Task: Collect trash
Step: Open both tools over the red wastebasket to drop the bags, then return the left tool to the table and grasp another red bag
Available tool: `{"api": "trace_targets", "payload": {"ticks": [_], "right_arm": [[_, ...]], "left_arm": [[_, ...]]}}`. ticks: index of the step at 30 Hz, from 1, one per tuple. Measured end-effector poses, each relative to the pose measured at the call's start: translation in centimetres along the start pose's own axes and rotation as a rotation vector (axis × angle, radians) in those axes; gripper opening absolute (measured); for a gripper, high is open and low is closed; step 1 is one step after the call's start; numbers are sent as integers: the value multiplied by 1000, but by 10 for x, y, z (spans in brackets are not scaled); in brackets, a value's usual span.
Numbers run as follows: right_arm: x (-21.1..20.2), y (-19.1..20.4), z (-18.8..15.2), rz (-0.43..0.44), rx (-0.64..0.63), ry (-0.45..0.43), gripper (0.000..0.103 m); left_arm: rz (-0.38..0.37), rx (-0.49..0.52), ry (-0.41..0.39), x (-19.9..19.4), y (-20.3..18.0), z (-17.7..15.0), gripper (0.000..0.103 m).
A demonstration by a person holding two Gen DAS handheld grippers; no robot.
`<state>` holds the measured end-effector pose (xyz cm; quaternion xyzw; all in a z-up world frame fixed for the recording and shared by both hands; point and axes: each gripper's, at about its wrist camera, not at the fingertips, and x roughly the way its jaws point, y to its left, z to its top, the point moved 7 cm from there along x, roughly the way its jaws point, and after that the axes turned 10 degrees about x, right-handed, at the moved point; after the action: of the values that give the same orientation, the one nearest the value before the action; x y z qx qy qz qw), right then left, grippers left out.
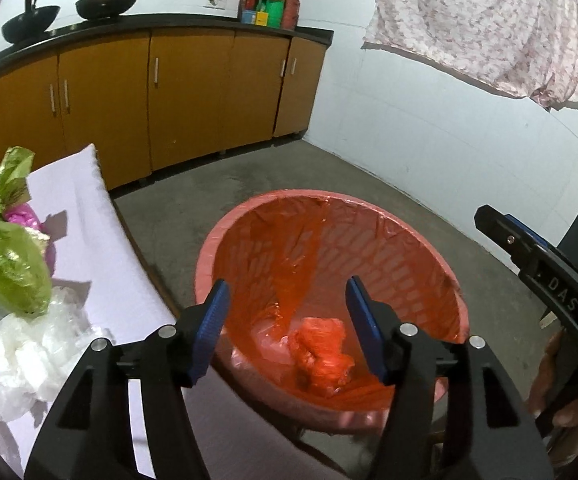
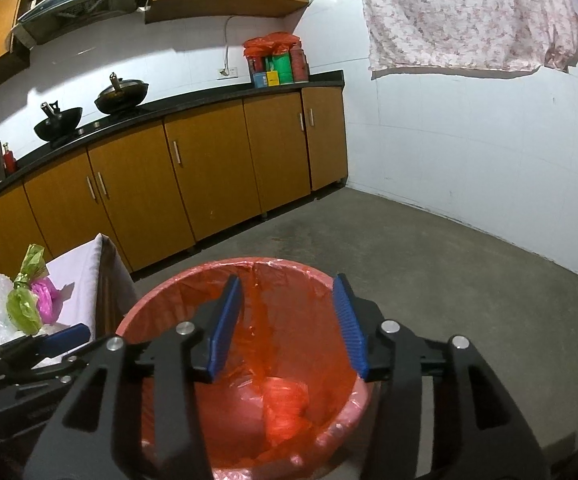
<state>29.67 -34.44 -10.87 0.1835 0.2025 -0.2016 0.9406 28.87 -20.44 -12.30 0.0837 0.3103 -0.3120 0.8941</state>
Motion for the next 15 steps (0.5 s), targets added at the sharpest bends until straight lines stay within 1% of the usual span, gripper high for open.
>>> {"api": "trace_targets", "payload": {"ticks": [3,7,8,12,15], "right_arm": [[-7,6,-1,6,-17,-10,55],[-14,16,-3,25,-36,-8,57],[-16,19,-5,33,-39,-5,57],[-23,38,-12,72,-49,14,57],[-28,54,-19,109,-67,31,57]], "left_arm": [[29,-5,-21,-14,4,-1,66],[76,-14,-55,-38,14,-4,70],[98,-17,-67,-47,18,-4,72],[170,-49,-100,-79,36,-15,74],[249,-86,-113,-106,60,-28,76]]}}
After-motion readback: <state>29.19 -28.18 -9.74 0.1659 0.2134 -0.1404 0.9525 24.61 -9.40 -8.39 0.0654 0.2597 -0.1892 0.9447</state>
